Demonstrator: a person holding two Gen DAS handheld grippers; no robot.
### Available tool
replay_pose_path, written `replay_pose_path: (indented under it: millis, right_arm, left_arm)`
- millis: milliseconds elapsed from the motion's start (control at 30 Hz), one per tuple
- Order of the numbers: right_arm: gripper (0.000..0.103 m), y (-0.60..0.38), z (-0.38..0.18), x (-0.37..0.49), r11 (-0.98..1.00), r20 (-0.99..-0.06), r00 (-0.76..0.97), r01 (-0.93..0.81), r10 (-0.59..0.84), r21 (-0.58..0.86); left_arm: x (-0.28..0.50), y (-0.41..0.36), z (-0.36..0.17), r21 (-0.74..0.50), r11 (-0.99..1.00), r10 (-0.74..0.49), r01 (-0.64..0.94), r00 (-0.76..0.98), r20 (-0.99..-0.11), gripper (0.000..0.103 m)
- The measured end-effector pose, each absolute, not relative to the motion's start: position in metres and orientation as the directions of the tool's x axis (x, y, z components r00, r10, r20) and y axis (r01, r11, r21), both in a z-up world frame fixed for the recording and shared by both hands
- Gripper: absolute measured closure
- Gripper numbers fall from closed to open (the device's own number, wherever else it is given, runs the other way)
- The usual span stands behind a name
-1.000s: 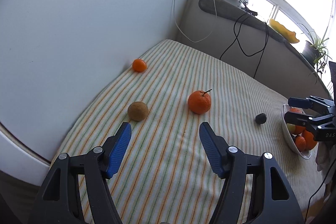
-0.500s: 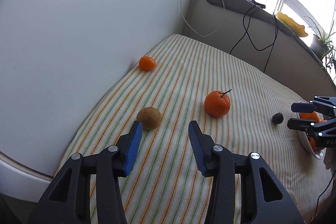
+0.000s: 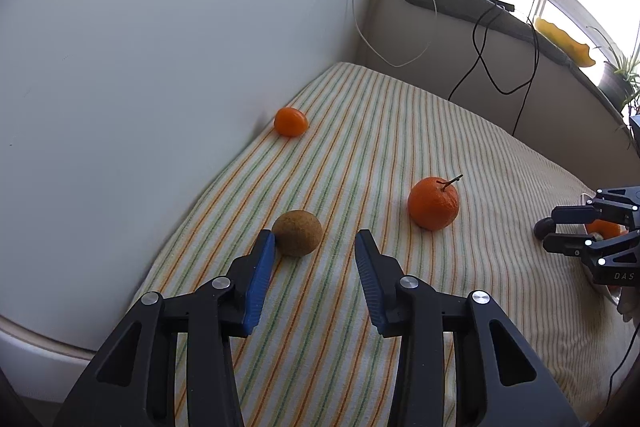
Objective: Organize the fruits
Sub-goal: 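Close the right gripper on the dark plum while the left gripper closes on the kiwi, then carry the plum over the plate with the right gripper while the left carries the kiwi there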
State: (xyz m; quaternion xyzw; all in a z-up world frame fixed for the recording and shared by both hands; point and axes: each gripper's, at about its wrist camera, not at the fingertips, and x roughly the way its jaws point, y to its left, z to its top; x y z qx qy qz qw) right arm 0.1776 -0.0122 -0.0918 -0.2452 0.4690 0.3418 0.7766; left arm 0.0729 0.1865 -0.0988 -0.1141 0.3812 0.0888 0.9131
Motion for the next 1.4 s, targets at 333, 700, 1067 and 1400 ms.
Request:
replay_pose_path:
  millis: [333,700,1067,1400]
  right_arm:
    - [0.065,-0.007,-0.1,0.183,0.651,-0.905,0.322,-0.756,0.279,-0.068]
    - [0.077,-0.006,-0.108,0.192,0.668,-0.91,0.324,-0.74,0.257,-0.074]
    - [0.078,-0.013,-0.093,0.183,0.683,-0.89,0.347,-0.728,0.295,-0.058]
    - [0.078,-0.032,-0.067,0.166,0.688,-0.861,0.369,-0.725,0.35,-0.031]
  left_arm:
    - [0.08,0.19,-0.106,-0.121,0.959,0.089,-0.255,0.68,-0.728,0.07]
    - [0.079,0.19,-0.106,-0.115,0.961,0.094,-0.252,0.685,-0.722,0.077]
    - [0.072,0.184,-0.096,-0.143,0.963,0.065,-0.23,0.708,-0.703,0.077]
    - [0.064,0.16,-0.075,-0.175,0.97,0.008,-0.167,0.745,-0.667,0.077]
